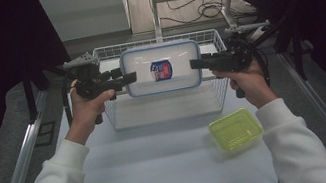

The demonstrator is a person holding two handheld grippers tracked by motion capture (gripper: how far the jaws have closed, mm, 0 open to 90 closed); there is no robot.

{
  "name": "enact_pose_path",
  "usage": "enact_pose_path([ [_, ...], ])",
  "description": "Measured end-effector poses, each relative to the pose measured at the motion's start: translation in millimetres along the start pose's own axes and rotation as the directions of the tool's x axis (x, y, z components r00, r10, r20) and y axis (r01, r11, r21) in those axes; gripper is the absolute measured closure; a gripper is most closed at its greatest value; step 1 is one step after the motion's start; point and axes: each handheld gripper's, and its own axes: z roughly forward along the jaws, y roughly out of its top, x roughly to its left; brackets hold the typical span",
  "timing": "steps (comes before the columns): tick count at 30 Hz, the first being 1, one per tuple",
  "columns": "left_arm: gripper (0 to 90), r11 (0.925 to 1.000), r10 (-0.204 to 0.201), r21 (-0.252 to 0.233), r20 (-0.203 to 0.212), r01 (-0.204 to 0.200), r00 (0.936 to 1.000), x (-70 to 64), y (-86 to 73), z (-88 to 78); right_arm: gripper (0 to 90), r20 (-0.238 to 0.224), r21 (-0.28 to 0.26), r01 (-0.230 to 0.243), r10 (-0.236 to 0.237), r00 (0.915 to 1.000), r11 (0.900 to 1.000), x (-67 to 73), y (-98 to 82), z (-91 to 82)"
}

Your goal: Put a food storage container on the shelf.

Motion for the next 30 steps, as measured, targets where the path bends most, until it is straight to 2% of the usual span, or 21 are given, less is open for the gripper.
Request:
enact_pose_path([
  [7, 45.2, 0.9996, -0.025, 0.014, -0.001, 0.025, 0.9997, 12.4, 10.1, 8.3, 52.5, 0.0, 0.014, -0.034, 0.034, 0.9994, 0.999, -14.7, 14.7, 10.2],
  [9, 45.1, 0.9988, -0.044, 0.023, -0.001, 0.044, 0.9991, 16.6, 9.3, 13.2, 52.3, 0.002, 0.022, -0.049, 0.049, 0.9988, 0.999, -17.9, 15.3, 12.6],
  [15, 45.0, 0.9971, -0.051, 0.056, -0.002, 0.051, 0.9987, 21.0, 8.6, 20.6, 51.9, 0.012, 0.034, -0.079, 0.079, 0.9968, 0.996, -27.1, 15.6, 16.9],
  [16, 45.0, 0.9971, -0.051, 0.056, -0.002, 0.051, 0.9987, 21.0, 8.6, 20.6, 51.9, 0.012, 0.034, -0.079, 0.079, 0.9968, 0.996, -27.1, 15.6, 16.9],
  [17, 45.1, 0.9962, -0.07, 0.052, 0.001, 0.069, 0.9976, 23.2, 9.0, 22.2, 51.7, 0.018, 0.042, -0.091, 0.091, 0.9957, 0.995, -29.2, 15.1, 18.4],
  [22, 45.2, 0.9959, -0.074, 0.052, 0.0, 0.074, 0.9972, 24.4, 11.0, 23.5, 51.4, 0.01, 0.037, -0.114, 0.113, 0.9935, 0.993, -34.7, 15.1, 20.6],
  [23, 45.2, 0.9949, -0.086, 0.054, 0.001, 0.085, 0.9963, 25.6, 12.4, 24.4, 51.3, 0.003, 0.034, -0.129, 0.129, 0.9916, 0.991, -36.7, 15.1, 21.3],
  [24, 45.2, 0.9949, -0.086, 0.054, 0.001, 0.085, 0.9963, 25.6, 12.4, 24.4, 51.3, 0.003, 0.034, -0.129, 0.129, 0.9916, 0.991, -36.7, 15.1, 21.3],
  [25, 45.2, 0.9928, -0.104, 0.059, 0.004, 0.104, 0.9945, 27.7, 13.9, 25.4, 51.2, 0.006, 0.029, -0.133, 0.133, 0.9911, 0.991, -37.7, 15.4, 22.0],
  [30, 44.6, 0.9885, -0.144, 0.051, 0.016, 0.143, 0.9895, 33.3, 16.1, 28.7, 51.1, 0.011, 0.028, -0.146, 0.146, 0.9893, 0.989, -38.7, 16.2, 23.3],
])
